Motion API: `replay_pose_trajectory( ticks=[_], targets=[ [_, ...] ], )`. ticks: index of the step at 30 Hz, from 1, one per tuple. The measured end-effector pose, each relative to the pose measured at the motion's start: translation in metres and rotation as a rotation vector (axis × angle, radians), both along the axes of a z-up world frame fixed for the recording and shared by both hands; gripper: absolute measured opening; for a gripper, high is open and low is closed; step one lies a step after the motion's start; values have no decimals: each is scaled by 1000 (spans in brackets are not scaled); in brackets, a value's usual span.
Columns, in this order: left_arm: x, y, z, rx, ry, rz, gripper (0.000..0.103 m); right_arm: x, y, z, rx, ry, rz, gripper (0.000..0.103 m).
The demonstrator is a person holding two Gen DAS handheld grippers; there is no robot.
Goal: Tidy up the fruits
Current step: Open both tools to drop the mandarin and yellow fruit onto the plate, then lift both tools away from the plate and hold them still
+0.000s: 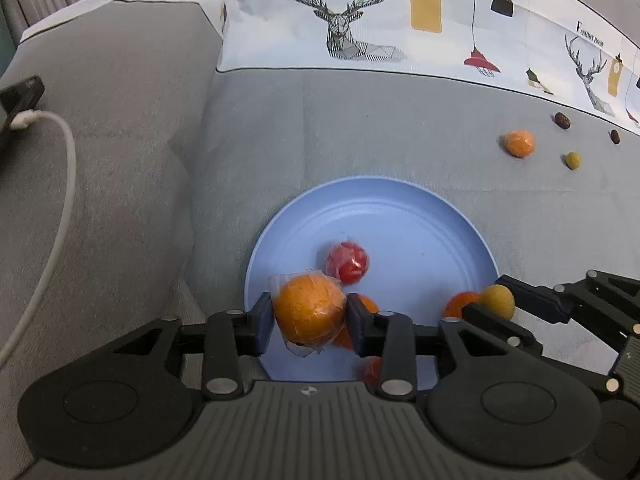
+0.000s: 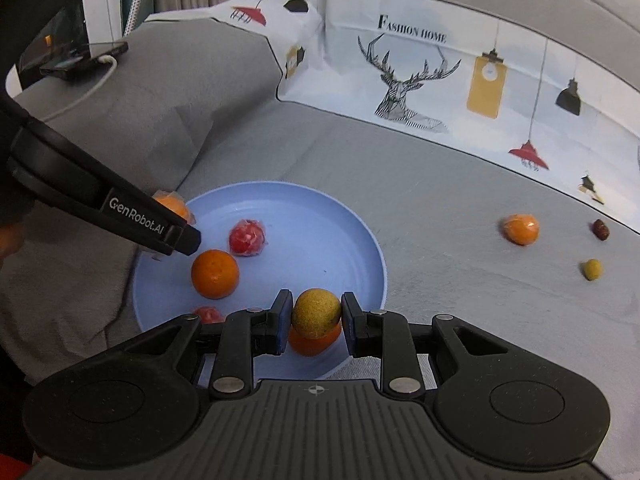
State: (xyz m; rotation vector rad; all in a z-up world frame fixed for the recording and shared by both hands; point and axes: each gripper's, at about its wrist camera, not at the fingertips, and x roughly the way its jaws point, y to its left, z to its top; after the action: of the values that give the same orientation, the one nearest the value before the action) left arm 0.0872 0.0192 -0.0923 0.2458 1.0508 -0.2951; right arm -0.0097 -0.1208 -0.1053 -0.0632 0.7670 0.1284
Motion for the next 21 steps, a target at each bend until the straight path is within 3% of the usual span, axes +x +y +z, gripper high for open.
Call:
replay_pose_trajectory(
  ticks=[1,2,4,6,9,14,17,21],
  targets=[
    [-1,0,3,9,-22,7,92,2,1,0,-3,0,10,32],
    [-4,0,8,8,-66,13,102,4,1,0,-8,2,23,38],
    [-15,4,20,-8,-149,-5,103,2,0,6,-23,-19,16,69],
    [-25,5,24,16,-157,-42,103,-6,-2,14,-22,-35,12,80],
    [-45,14,28,47,-136,-19,103,-27,-4,24,-10,-14,3,87],
    [-85,38,38,22,-80,56,103,-72,-2,36,35,39,-20,92],
    [-104,44,46,27,-86,56,103,-96,3,44,48,47,-34,92],
    [-122,48,61,39,-128,52,103,-118,14,58,5,-8,-26,93]
  ],
)
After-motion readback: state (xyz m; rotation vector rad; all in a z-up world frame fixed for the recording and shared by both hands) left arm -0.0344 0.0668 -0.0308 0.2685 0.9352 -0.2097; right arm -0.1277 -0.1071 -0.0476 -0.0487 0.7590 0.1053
